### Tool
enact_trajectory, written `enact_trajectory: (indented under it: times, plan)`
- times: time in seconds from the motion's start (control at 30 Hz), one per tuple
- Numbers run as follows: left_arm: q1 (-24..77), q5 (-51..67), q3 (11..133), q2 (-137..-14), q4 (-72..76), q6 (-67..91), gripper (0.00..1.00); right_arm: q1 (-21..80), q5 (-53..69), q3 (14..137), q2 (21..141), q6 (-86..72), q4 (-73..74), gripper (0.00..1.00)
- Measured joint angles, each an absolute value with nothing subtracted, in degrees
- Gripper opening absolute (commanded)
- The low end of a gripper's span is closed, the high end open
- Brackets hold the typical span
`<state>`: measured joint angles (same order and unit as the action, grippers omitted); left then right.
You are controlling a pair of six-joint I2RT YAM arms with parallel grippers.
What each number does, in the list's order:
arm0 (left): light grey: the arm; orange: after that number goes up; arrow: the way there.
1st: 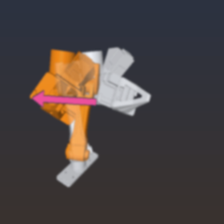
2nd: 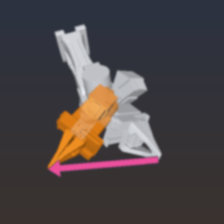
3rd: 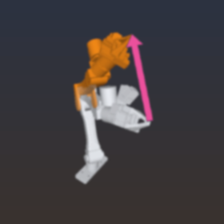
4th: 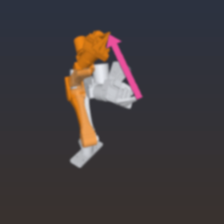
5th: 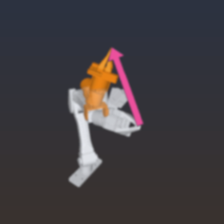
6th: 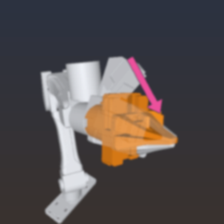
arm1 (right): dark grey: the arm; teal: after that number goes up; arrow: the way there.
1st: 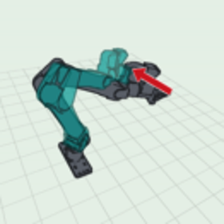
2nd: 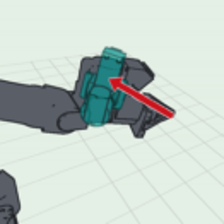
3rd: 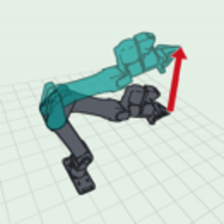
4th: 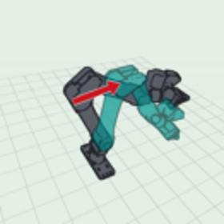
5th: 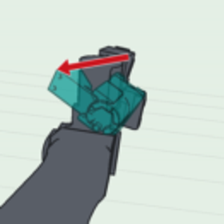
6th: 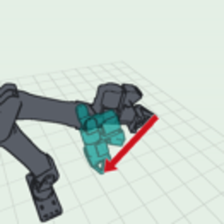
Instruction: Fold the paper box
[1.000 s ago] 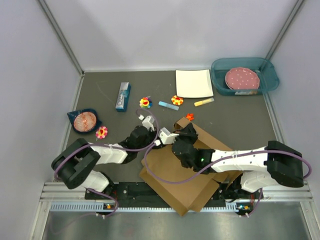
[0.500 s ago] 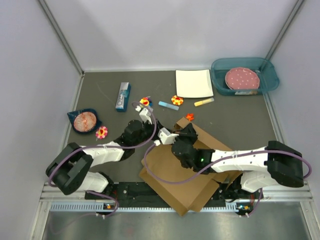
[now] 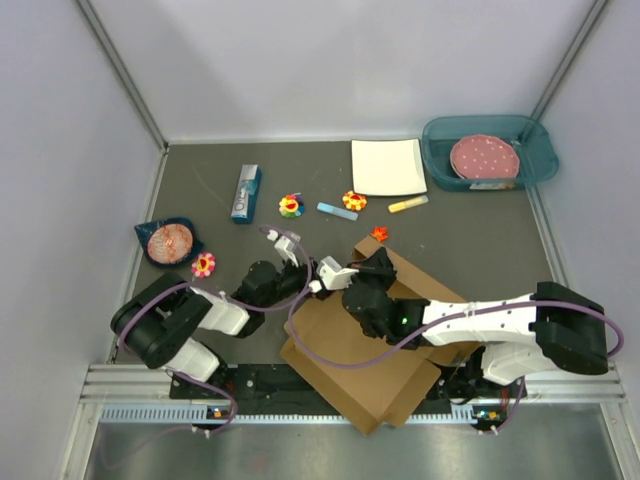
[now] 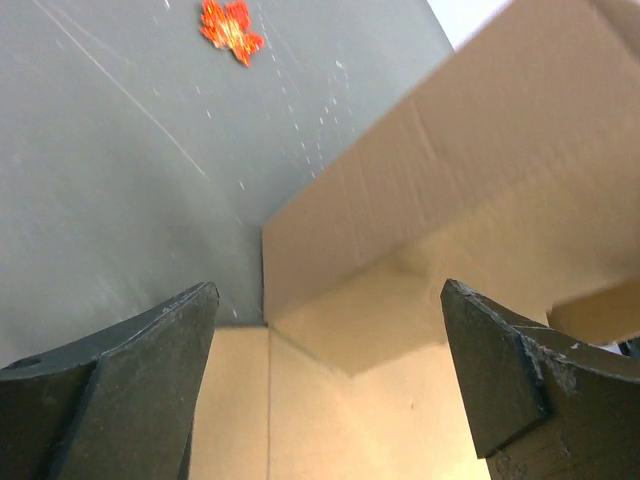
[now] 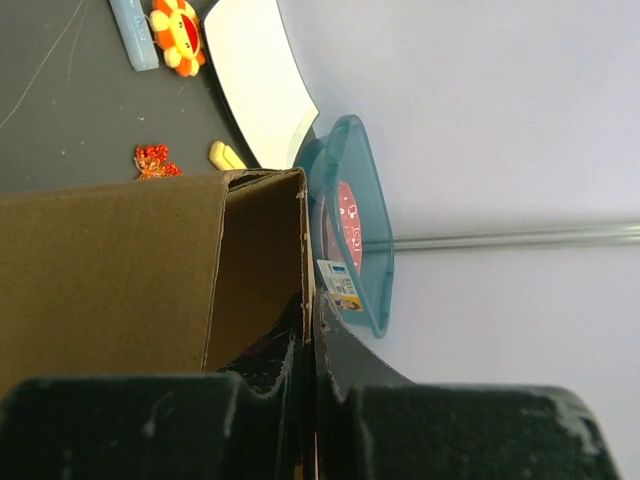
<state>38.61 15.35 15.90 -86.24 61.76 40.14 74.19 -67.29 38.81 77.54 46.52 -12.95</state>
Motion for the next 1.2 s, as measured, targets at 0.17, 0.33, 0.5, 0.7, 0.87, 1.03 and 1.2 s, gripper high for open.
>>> enact_trajectory:
  times: [0.17,0.33,0.5,0.7,0.87,1.03,1.2]
  plan:
    - [39.8,15.7,12.3,-84.3,64.2,38.9,0.99,74.2,-67.3,39.1,77.5,46.2,-12.4,0.00]
    - [39.8,15.2,11.4,-81.1,66.5,37.3,0.99,74.2,-67.2,39.1,77.5,46.2,-12.4,0.00]
    - [39.9,14.5,11.3,-80.6,67.1,35.7,0.99,74.2,-67.2,39.1,77.5,46.2,-12.4,0.00]
    - [40.9,14.6,12.5,-81.4,67.2,33.3,0.99,74.2,-67.2,39.1,77.5,45.8,-12.3,0.00]
    - [42.9,13.8,14.7,-84.8,68.4,31.6,0.99,74.3,-67.3,39.5,77.6,45.2,-11.5,0.00]
    - [43.9,12.4,16.9,-88.5,70.1,30.9,0.99,74.3,-67.4,39.6,77.8,44.8,-11.2,0.00]
    - [44.4,11.5,18.2,-92.1,73.1,30.8,0.91,74.3,-67.5,39.6,77.8,44.4,-10.9,0.00]
